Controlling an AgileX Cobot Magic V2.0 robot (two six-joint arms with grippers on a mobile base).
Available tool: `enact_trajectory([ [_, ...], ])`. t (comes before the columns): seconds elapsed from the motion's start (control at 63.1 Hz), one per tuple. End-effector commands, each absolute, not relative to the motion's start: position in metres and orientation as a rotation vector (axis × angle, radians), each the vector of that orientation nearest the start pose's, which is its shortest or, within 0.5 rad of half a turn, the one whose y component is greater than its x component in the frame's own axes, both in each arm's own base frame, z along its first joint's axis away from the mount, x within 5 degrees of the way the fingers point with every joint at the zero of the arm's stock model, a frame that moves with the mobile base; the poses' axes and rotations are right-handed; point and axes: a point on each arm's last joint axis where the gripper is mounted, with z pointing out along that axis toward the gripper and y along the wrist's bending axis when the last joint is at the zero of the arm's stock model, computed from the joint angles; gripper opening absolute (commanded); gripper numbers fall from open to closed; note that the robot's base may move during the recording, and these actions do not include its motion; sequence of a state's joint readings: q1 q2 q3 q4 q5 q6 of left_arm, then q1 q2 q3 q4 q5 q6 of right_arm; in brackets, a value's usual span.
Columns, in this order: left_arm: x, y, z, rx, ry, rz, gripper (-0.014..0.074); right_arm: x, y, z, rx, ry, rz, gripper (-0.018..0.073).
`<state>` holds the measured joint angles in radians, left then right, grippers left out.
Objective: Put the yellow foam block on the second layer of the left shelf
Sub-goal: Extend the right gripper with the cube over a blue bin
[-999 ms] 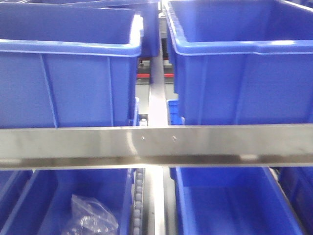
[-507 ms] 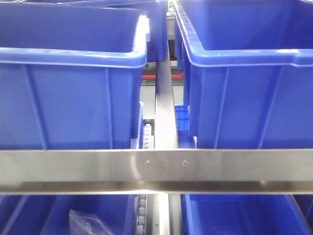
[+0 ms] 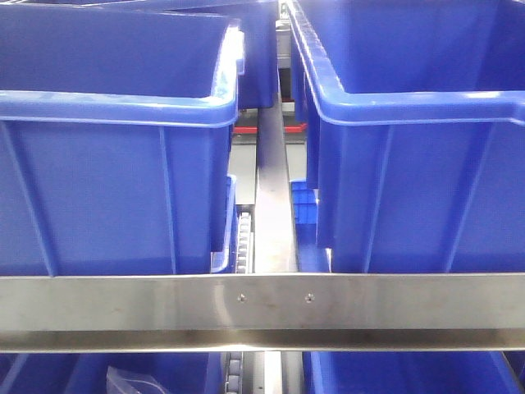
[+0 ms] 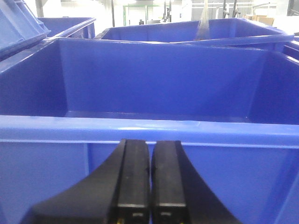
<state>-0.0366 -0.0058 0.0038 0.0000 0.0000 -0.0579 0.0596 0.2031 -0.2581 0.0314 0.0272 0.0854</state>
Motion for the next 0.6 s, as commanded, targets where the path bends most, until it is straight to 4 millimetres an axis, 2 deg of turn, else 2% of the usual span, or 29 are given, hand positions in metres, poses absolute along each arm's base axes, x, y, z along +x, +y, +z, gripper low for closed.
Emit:
enact_trajectory([
  [0.0,0.0546,-0.0025,0.2122,-0.015,1.408,-0.093,0.0124,0.0648,0.0032,0.3028,0.039,1.346,0.133,0.0497],
  [0.587,0.0546,-0.0025,0.2122,-0.015,1.408,-0.093,0.0124,0.0647,0.0032,0.3035,0.039,1.339,0.133,0.0497],
])
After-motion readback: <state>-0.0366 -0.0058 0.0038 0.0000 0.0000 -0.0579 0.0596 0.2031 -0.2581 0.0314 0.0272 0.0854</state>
